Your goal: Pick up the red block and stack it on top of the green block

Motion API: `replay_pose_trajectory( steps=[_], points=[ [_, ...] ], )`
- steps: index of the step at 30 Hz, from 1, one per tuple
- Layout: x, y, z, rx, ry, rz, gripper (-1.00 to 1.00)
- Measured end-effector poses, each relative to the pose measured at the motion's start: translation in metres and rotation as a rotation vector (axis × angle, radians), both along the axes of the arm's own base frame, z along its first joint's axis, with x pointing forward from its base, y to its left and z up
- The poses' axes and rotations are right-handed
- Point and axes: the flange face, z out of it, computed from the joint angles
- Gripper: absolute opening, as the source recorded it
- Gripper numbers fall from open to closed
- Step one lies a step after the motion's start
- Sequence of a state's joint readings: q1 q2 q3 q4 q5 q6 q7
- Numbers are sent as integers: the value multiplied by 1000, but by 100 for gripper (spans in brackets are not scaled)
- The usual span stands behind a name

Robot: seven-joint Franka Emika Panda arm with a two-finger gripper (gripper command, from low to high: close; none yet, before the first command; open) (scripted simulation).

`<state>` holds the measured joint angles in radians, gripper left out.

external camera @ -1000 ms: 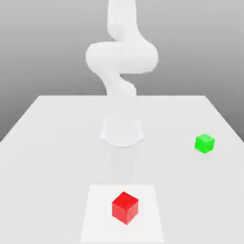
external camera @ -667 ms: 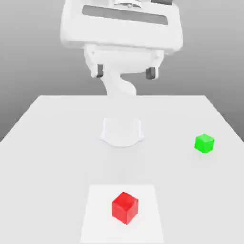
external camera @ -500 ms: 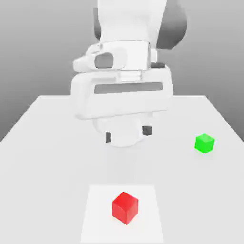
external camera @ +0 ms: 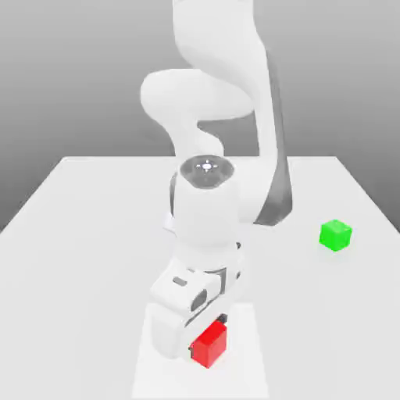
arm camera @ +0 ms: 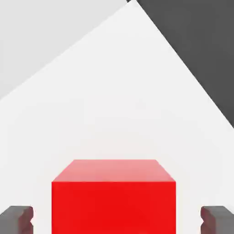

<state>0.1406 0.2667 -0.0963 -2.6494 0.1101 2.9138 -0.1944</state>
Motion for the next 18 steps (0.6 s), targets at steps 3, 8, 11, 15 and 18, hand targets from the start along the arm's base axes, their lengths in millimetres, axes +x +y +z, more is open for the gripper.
replay_pose_trajectory(
  steps=[3, 8, 11, 15, 18],
  points=[
    [-1, 0, -7, 0, 1, 0, -100],
    [0, 0, 31, 0, 2, 1, -100],
    [-5, 25, 55, 7, 2, 26, -100],
    [-37, 117, 67, 24, 7, 119, -100],
    [-72, 174, 73, 32, 12, 172, -100]
  ],
)
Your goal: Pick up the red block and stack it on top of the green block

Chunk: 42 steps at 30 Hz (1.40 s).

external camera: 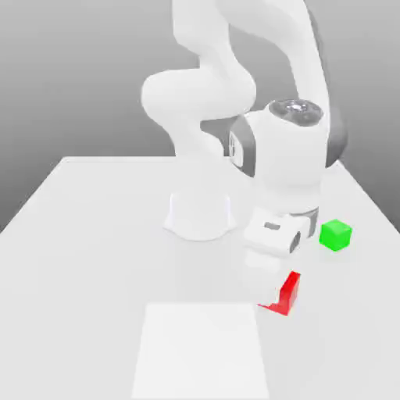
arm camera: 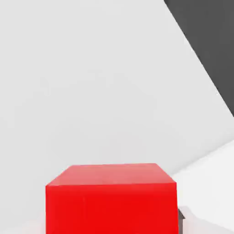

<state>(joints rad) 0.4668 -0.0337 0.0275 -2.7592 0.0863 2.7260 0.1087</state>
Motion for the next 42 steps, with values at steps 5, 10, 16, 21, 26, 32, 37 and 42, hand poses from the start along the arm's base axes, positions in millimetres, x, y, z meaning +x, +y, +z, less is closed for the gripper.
replay_pose_trajectory(
  steps=[5, 10, 16, 21, 26, 32, 37, 42],
  points=[
    [-66, 65, 9, 2, 7, 50, -100],
    [-149, 114, 16, -7, 6, 128, -100],
    [-253, 139, 20, -26, -13, 222, -100],
    [-266, 141, 16, -29, -34, 234, -100],
    [-264, 142, 9, -31, -49, 235, -100],
    [-262, 143, -1, -36, -60, 235, -100],
    [-261, 143, -10, -40, -62, 235, -100],
    [-261, 143, -20, -42, -59, 236, -100]
  ],
)
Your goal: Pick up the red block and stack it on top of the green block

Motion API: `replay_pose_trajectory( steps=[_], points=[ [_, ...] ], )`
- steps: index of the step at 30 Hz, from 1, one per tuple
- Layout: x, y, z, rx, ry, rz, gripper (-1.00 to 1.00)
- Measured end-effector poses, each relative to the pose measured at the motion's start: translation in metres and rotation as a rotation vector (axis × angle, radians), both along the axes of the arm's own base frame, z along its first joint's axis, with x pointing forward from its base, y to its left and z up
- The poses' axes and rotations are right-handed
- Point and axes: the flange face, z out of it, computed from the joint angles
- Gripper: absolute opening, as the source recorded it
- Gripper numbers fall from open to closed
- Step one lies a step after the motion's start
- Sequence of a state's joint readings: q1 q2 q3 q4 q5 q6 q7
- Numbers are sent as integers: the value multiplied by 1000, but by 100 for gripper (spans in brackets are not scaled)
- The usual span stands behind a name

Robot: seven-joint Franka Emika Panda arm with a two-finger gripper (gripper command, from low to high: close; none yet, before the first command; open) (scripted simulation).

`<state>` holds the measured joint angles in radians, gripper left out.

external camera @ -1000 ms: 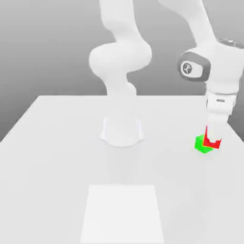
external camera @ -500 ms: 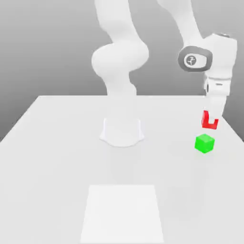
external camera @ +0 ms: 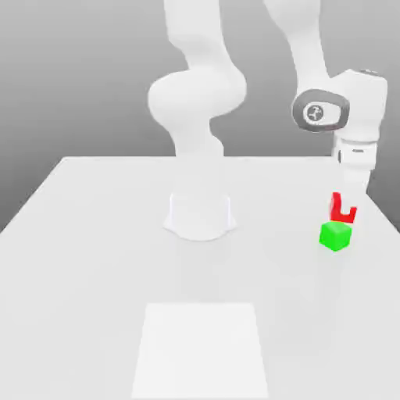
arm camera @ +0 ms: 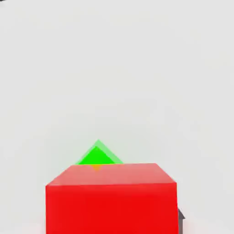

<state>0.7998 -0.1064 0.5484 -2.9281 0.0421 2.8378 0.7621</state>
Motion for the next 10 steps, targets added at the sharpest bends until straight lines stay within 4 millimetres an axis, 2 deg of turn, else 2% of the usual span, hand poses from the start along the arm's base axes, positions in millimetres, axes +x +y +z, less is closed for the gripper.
replay_pose_trajectory(
  steps=[10],
  points=[
    [-3, -2, -18, 0, 19, -1, -100]
  ],
)
